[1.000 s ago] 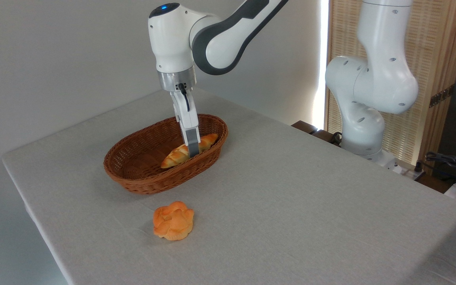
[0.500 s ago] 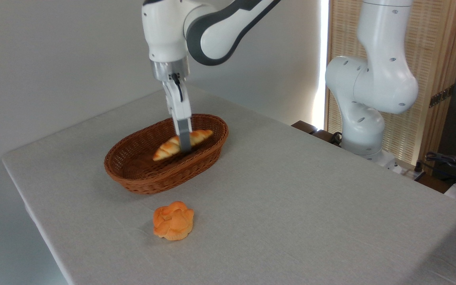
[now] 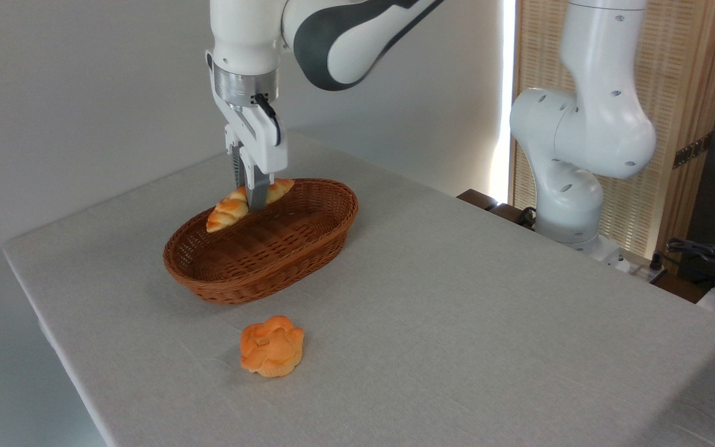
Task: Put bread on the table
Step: 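Lift the braided roll out of the basket and move it beside the bun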
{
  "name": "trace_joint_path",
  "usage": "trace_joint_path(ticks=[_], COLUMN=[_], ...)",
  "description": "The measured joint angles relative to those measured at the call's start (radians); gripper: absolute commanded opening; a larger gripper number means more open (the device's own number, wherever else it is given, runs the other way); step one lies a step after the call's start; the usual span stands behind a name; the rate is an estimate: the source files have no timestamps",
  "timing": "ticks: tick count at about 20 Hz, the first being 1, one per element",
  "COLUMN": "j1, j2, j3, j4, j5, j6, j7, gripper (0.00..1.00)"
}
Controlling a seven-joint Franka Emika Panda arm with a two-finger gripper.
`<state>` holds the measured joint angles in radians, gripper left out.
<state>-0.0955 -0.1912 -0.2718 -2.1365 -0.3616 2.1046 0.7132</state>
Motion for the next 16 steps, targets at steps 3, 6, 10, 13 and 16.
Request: trace_joint_path(ticks=[3, 6, 10, 13, 16], j1=[0.001, 0.003, 0.006, 0.009, 0.006], j2=[-0.019, -0.042, -0.048, -0.048, -0.047], j3=[0.079, 0.179, 0.281, 0.325, 0.323], j4=[0.008, 0.007, -0.003, -0.034, -0.072], j5=[0.000, 0.001, 0.014, 0.063, 0.105], j6=[-0.119, -0.242, -0.293, -0.299, -0.297], j7=[0.067, 0.235, 0.392, 0.484, 0.499], gripper=[0.12, 0.12, 0.15, 0.15, 0.20])
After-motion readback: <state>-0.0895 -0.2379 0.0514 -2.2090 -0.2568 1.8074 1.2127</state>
